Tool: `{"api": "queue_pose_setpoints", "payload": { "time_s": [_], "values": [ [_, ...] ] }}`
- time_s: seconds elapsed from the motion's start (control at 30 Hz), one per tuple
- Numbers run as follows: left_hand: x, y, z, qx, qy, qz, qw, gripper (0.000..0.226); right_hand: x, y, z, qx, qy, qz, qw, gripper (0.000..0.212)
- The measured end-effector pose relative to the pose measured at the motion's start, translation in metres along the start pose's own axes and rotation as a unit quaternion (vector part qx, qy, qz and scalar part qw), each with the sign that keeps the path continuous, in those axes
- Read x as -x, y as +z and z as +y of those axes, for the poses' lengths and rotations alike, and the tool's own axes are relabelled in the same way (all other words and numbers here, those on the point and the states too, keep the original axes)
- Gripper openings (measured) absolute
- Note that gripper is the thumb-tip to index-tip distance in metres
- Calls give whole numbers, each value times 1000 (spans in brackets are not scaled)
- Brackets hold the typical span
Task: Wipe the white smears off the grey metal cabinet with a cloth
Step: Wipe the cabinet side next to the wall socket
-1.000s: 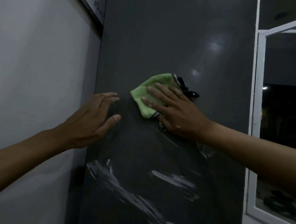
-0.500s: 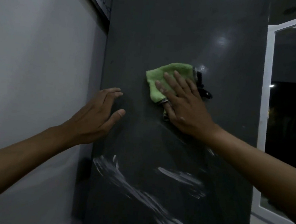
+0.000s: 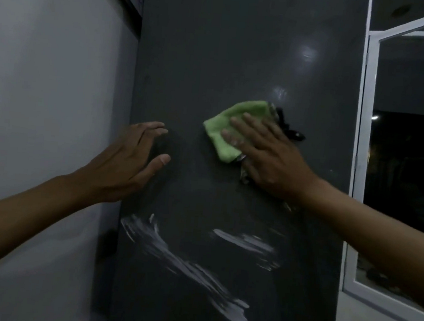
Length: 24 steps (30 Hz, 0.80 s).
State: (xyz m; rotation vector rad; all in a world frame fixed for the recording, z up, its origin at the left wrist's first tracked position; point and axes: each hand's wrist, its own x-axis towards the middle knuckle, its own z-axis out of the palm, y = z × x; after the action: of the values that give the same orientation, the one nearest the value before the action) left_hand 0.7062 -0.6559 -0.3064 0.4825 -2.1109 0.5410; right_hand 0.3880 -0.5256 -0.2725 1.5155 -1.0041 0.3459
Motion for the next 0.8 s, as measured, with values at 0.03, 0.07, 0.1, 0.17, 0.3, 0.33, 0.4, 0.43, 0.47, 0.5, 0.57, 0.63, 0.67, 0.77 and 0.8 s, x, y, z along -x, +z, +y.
{"api": "queue_pose_setpoints", "payload": {
  "time_s": [0.03,0.07,0.1,0.17,0.3,0.33,0.4,0.43,0.47,0.5,0.57,0.63,0.67,0.77,0.8],
  "values": [
    [0,0,0,1,-2,1,1000,65,-4,-5,10,5,22,13,1000,60],
    [-1,1,1,2,-4,2,1000,64,-8,-10,20,11,44,19,999,59],
    [-1,1,1,4,-5,2,1000,63,-12,-16,31,14,68,16,997,60],
    [-2,3,3,10,-7,2,1000,63,-20,-28,51,4,116,-4,993,62],
    [-2,5,6,11,0,-1,1000,67,-27,-38,64,-19,168,-8,986,63],
    [-2,5,7,11,4,2,1000,67,-28,-37,61,-21,173,-4,985,63],
    [-2,4,9,10,8,4,1000,66,-25,-33,54,-23,188,10,982,62],
    [-2,4,11,12,8,1,1000,66,-23,-30,48,-22,197,18,980,61],
    [-2,4,12,14,8,-2,1000,65,-19,-28,43,-19,204,25,978,61],
    [-2,5,13,15,9,-6,1000,65,-14,-25,37,-17,206,29,978,61],
    [-1,7,15,13,12,-13,1000,66,-2,-20,26,-15,197,27,980,61],
    [1,7,17,11,14,-17,1000,67,17,-14,12,-9,171,18,985,62],
    [1,7,17,10,14,-18,1000,67,28,-11,6,-3,150,10,989,62],
    [3,6,19,5,17,-21,1000,68,55,-2,-2,15,67,-18,997,63],
    [3,6,20,3,17,-24,1000,68,58,-1,2,19,46,-28,998,63]
  ]
}}
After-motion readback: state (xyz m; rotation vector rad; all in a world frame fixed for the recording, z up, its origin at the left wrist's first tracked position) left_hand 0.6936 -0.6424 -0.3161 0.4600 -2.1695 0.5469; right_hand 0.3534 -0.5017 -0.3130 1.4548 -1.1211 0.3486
